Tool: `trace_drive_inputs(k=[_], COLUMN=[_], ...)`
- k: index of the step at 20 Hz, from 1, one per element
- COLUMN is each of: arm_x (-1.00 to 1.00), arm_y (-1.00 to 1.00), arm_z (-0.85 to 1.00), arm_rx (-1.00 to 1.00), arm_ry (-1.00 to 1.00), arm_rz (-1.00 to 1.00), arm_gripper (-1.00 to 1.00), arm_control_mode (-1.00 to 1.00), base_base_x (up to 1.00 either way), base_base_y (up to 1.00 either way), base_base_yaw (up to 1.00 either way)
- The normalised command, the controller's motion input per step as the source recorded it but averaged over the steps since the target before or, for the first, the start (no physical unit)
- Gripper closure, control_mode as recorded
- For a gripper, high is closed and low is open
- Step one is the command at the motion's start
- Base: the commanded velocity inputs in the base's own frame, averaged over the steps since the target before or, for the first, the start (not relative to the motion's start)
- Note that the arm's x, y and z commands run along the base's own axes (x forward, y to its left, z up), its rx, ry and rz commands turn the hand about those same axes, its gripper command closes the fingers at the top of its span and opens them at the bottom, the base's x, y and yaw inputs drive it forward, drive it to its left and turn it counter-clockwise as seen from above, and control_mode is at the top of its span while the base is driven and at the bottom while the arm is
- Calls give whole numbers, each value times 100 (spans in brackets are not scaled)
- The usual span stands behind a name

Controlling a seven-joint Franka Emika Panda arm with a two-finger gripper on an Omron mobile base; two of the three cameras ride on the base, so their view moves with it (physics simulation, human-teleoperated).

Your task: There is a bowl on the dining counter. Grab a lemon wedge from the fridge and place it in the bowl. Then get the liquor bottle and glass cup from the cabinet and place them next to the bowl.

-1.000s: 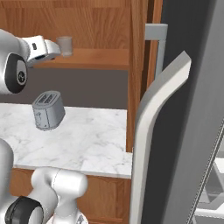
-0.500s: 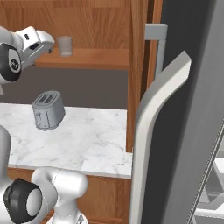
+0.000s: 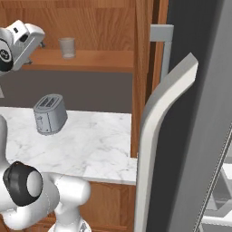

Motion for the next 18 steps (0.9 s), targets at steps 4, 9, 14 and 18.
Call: trace_drive_inputs(k=[4, 9, 14, 18], arm_x=[67, 53, 48, 46], arm_y=[9, 0, 0, 0], arm_z=[0, 0, 0, 0], arm_rx=[-11, -11, -9, -7], arm_ry=[0, 1, 4, 6], arm_rz=[0, 0, 2, 2], arm_gripper=[-100, -100, -100, -100], arm_control_mode=[-100, -100, -100, -100], base_base_x=[0, 0, 0, 0], base_base_y=[0, 0, 0, 0], base_base_yaw=[0, 0, 0, 0])
